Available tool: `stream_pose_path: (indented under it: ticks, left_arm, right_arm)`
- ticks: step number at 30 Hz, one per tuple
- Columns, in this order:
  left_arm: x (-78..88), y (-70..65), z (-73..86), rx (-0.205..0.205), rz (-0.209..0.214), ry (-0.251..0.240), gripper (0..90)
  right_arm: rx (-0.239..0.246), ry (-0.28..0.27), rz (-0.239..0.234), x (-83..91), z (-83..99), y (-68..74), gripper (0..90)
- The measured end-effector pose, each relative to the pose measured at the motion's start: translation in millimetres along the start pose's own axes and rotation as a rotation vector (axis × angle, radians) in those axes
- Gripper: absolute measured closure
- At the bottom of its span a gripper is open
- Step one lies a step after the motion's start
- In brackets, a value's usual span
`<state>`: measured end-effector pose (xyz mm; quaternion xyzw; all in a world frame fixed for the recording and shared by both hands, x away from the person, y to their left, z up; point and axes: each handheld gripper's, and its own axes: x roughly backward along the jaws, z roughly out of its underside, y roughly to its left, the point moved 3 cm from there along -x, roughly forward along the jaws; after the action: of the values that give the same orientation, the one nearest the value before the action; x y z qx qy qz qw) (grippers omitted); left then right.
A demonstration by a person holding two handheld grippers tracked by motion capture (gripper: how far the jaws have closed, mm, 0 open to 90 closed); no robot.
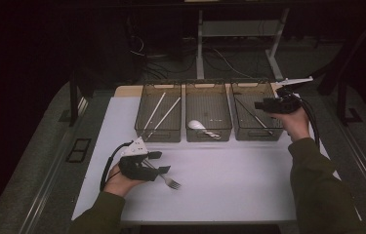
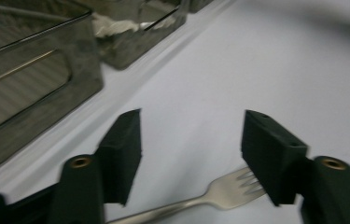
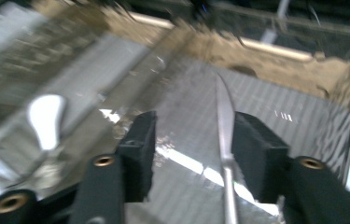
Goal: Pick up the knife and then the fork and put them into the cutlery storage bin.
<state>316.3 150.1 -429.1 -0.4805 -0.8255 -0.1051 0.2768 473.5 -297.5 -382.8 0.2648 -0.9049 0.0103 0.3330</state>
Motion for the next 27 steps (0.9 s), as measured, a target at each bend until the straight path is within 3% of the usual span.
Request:
stream_pose_path:
  ticks: [4,9,12,19,22,27]
  left_arm:
    - [3.6,2.8,5.3,0.000,0.023,0.037,57.3]
    - [6.2,-5.0,11.3,-0.015,0.083,0.092,79.7]
    - [6.2,-11.6,15.3,-0.023,0.121,0.125,88.7]
    - [-6.0,-32.8,29.3,-0.081,0.234,0.235,88.9]
    - [-16.2,-39.2,31.0,-0.106,0.252,0.272,88.9]
    - [-32.7,-42.4,24.4,-0.128,0.248,0.278,88.9]
  right_arm:
    - [0.034,-0.039,-0.051,22.7,9.5,19.5,39.2]
    - [0.087,-0.058,-0.123,39.6,29.4,48.1,33.7]
    - [0.108,-0.061,-0.153,45.7,42.9,62.9,32.0]
    - [0.150,-0.044,-0.187,57.4,72.3,87.8,31.0]
    - [0.151,-0.029,-0.209,61.5,86.4,95.9,31.0]
    - [0.169,-0.008,-0.225,68.2,104.7,105.8,30.9]
